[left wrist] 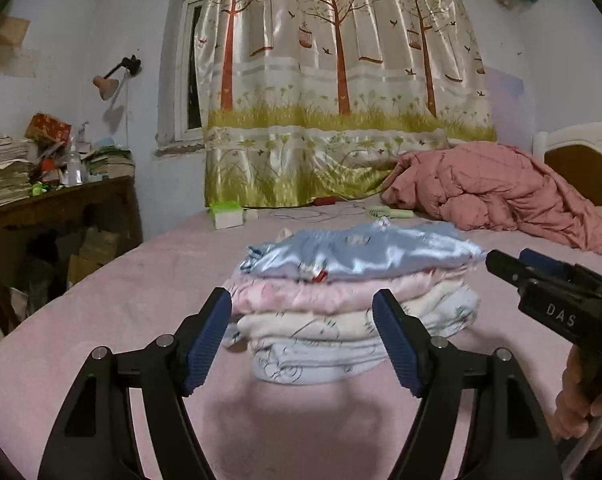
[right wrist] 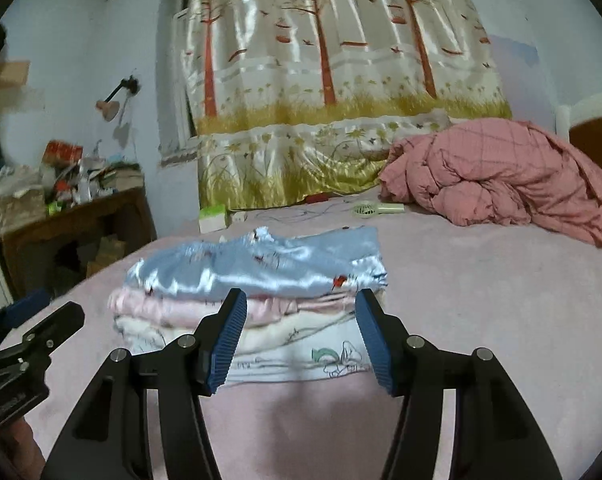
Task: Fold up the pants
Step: 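Open both tools and pull back from the clothes stack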
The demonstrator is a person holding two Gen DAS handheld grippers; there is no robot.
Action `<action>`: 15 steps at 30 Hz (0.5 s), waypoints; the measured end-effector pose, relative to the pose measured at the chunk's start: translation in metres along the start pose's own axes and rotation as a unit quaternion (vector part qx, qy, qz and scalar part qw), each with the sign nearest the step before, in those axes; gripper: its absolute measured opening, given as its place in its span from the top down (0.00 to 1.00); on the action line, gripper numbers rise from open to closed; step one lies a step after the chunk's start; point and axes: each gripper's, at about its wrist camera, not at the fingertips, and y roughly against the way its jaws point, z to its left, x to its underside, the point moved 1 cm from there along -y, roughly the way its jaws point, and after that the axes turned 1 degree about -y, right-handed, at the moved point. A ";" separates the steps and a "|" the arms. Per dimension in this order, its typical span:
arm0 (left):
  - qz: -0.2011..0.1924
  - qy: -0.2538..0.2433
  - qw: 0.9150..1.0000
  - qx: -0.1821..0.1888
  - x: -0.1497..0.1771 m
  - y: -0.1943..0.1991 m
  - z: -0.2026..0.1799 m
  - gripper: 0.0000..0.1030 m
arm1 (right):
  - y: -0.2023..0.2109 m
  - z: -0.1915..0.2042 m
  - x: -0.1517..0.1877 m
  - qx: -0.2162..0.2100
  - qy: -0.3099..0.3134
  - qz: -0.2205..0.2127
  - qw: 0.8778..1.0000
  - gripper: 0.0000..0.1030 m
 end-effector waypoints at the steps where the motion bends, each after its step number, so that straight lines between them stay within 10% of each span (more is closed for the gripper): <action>1: -0.004 0.000 1.000 0.004 0.006 -0.001 -0.001 0.30 | -0.002 -0.001 0.008 0.001 -0.003 -0.002 1.000 0.43; 8: -0.014 -0.004 1.000 -0.013 0.034 -0.009 -0.006 0.25 | -0.015 -0.004 0.034 -0.005 -0.006 0.002 1.000 0.43; 11: -0.040 -0.020 0.999 -0.015 0.036 0.002 -0.013 0.01 | -0.011 0.002 0.042 0.006 0.010 -0.006 1.000 0.26; 15: -0.068 0.006 0.998 -0.008 0.036 0.013 -0.001 0.00 | -0.010 0.008 0.044 0.012 0.025 -0.012 1.000 0.17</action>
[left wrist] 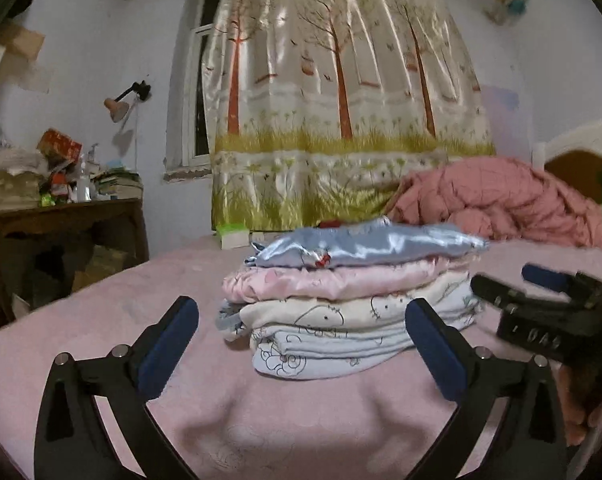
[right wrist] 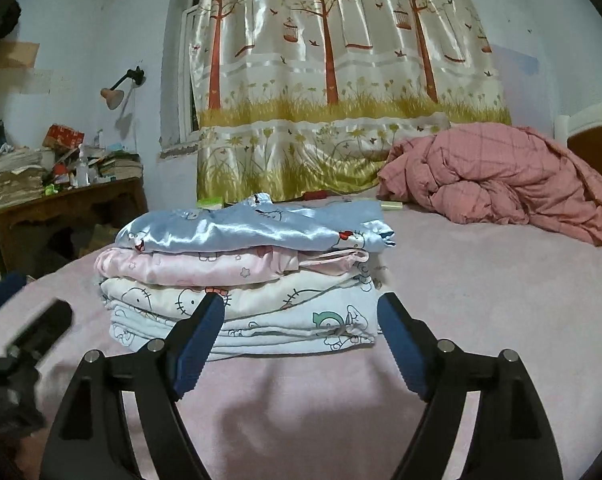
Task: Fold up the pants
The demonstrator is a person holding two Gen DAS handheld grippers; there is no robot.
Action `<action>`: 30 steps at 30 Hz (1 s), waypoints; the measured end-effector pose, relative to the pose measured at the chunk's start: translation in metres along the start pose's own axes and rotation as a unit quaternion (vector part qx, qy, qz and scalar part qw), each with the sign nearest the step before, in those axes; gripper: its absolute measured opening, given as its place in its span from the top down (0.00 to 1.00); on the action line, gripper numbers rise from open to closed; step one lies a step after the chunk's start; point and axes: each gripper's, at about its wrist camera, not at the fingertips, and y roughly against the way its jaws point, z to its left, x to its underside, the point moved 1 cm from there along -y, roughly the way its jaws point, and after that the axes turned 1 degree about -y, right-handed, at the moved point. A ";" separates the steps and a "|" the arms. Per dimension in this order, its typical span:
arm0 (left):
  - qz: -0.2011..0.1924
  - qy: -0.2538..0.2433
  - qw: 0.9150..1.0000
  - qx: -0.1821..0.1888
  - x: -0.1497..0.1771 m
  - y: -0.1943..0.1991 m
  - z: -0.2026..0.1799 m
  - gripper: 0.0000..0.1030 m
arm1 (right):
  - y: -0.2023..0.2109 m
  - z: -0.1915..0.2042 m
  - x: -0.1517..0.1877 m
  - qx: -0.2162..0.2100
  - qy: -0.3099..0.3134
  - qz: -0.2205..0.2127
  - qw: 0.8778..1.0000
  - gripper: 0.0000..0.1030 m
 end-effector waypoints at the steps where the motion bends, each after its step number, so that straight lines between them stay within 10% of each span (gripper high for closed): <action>1: 0.001 0.013 1.000 0.002 -0.001 -0.001 0.005 0.00 | 0.000 0.002 0.000 0.003 0.004 -0.001 1.000 0.14; 7: -0.025 -0.017 1.000 -0.003 -0.005 0.009 -0.008 0.00 | 0.009 0.010 -0.005 0.018 0.023 -0.021 0.999 0.00; 30: -0.024 0.008 1.000 -0.006 -0.010 0.009 0.002 0.00 | 0.014 -0.006 -0.011 0.027 -0.008 -0.032 0.999 0.01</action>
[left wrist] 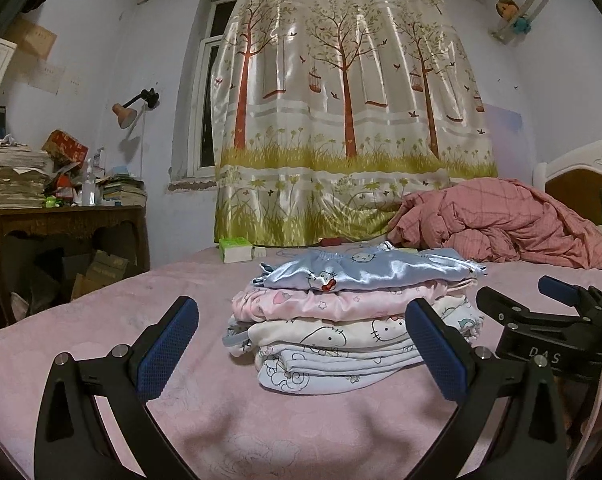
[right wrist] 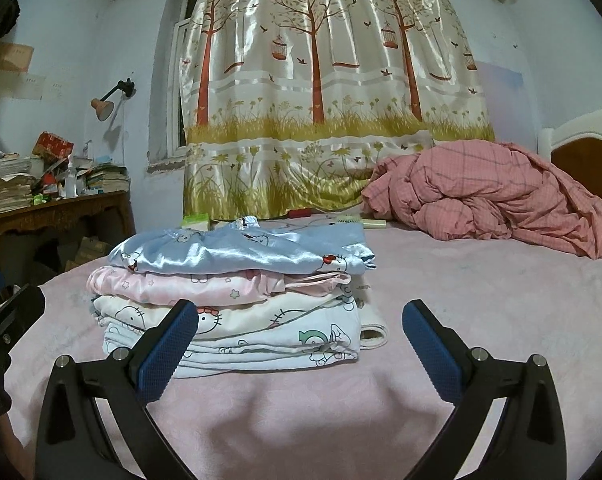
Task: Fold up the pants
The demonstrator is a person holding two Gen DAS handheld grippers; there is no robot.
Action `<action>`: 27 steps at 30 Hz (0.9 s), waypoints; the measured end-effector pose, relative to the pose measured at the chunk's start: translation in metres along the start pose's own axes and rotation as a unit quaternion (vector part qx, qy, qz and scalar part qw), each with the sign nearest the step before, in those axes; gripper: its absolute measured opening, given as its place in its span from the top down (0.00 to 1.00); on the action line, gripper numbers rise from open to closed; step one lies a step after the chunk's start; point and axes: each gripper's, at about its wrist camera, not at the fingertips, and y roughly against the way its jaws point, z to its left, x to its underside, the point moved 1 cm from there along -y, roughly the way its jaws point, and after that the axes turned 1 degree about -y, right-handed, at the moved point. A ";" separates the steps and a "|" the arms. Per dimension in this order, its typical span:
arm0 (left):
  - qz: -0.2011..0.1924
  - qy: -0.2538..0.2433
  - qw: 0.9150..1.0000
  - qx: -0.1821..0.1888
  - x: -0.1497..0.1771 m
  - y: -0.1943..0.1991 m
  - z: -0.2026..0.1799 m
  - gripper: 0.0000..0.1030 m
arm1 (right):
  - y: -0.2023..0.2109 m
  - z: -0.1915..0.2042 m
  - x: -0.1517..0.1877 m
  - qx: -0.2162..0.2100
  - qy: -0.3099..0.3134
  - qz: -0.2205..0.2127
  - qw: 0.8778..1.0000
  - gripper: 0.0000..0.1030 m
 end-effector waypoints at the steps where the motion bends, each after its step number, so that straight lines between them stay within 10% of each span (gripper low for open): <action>1: 0.001 0.001 1.000 0.000 0.000 0.000 0.000 0.00 | 0.000 0.000 0.000 0.000 0.001 0.000 1.000 0.01; 27: 0.015 -0.011 1.000 -0.006 0.005 -0.004 -0.001 0.00 | 0.001 0.002 -0.002 0.000 0.009 -0.001 1.000 0.01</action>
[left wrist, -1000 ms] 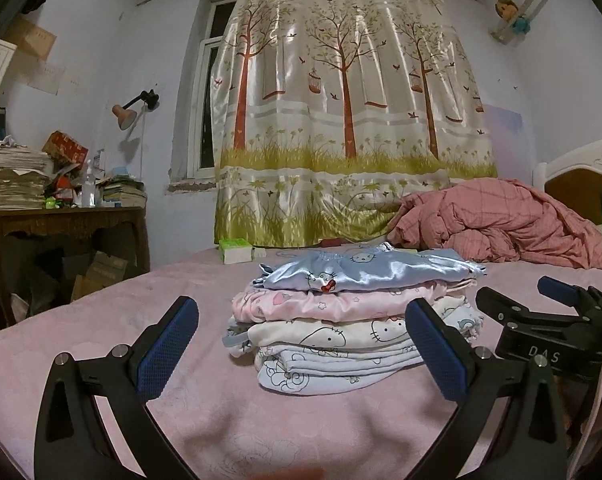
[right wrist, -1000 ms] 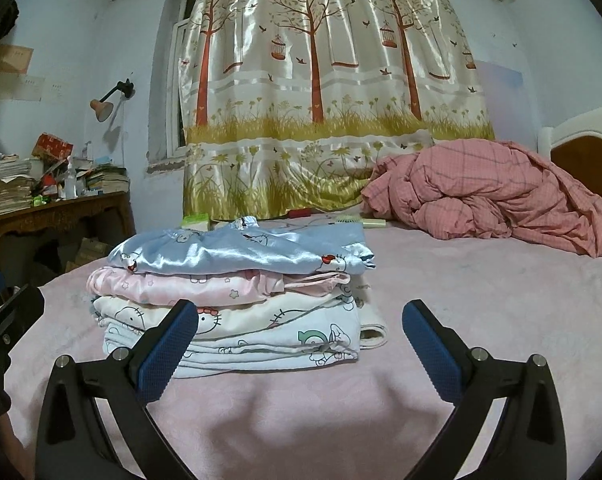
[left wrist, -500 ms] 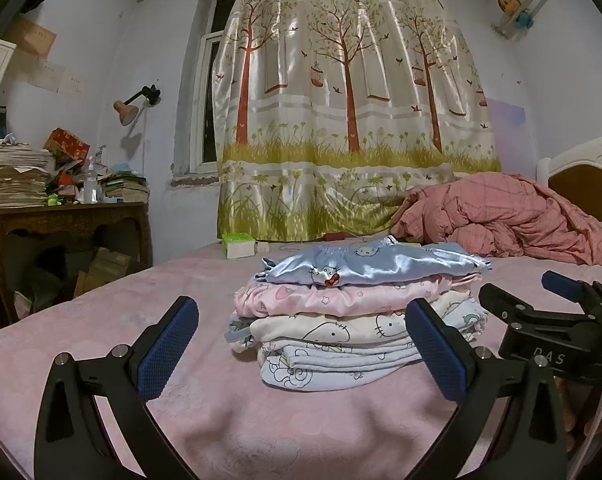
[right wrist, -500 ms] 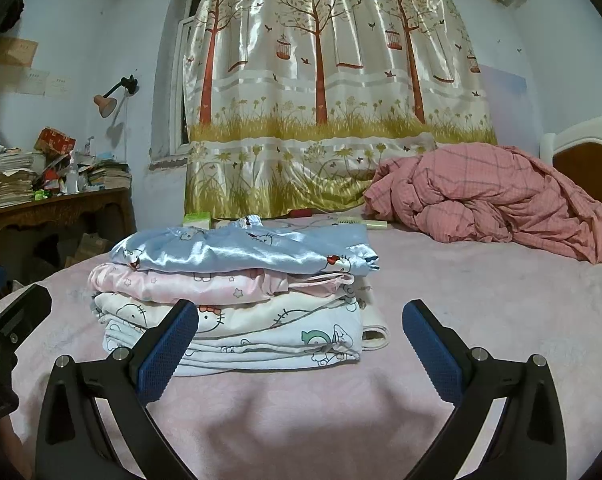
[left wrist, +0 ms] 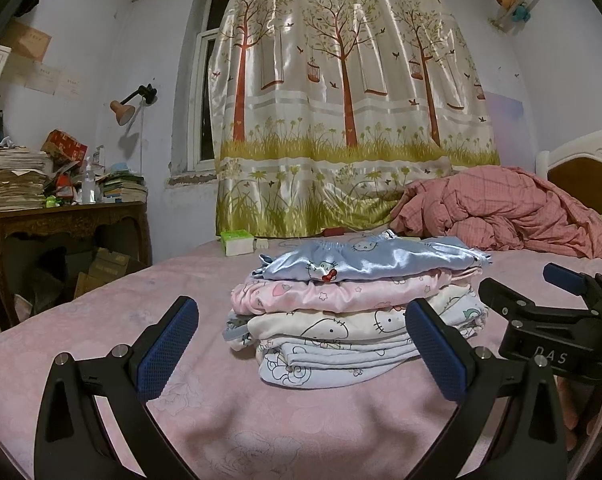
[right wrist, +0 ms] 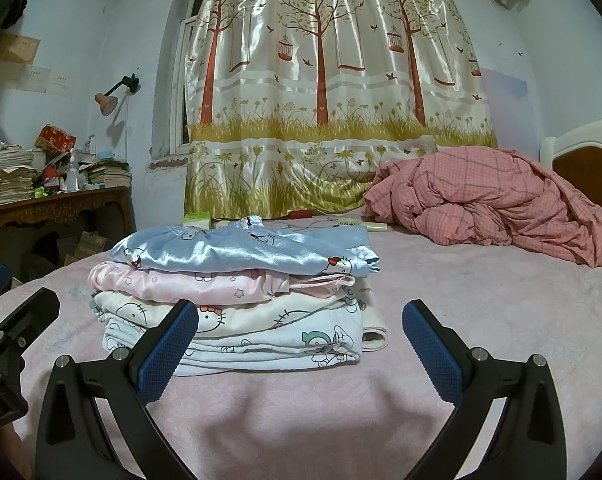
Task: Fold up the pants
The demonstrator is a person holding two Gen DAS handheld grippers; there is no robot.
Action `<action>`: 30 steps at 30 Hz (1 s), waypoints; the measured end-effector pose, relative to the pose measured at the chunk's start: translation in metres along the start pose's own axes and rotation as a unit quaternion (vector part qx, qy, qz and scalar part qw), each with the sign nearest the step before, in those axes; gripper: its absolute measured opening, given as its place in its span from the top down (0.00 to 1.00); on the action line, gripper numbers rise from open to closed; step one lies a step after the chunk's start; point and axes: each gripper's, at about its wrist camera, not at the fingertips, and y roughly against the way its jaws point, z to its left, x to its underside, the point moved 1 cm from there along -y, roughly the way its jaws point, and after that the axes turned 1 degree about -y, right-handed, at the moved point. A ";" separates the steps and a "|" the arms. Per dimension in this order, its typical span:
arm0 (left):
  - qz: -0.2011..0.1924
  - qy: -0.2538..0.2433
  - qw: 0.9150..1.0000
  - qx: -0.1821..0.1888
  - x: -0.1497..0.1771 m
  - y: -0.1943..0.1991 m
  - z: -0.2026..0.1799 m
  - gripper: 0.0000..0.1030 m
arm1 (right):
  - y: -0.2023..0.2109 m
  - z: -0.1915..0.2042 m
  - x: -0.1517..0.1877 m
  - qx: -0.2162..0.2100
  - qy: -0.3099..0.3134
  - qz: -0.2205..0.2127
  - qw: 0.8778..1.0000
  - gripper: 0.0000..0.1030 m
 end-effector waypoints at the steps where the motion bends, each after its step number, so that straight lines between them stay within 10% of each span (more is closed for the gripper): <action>1: 0.000 0.000 1.000 0.000 0.000 0.000 0.000 0.00 | 0.000 -0.001 0.000 0.000 0.000 0.000 1.000 0.01; 30: 0.008 -0.005 1.000 -0.004 0.006 -0.001 0.005 0.00 | 0.000 0.000 0.000 -0.002 -0.001 0.003 1.000 0.01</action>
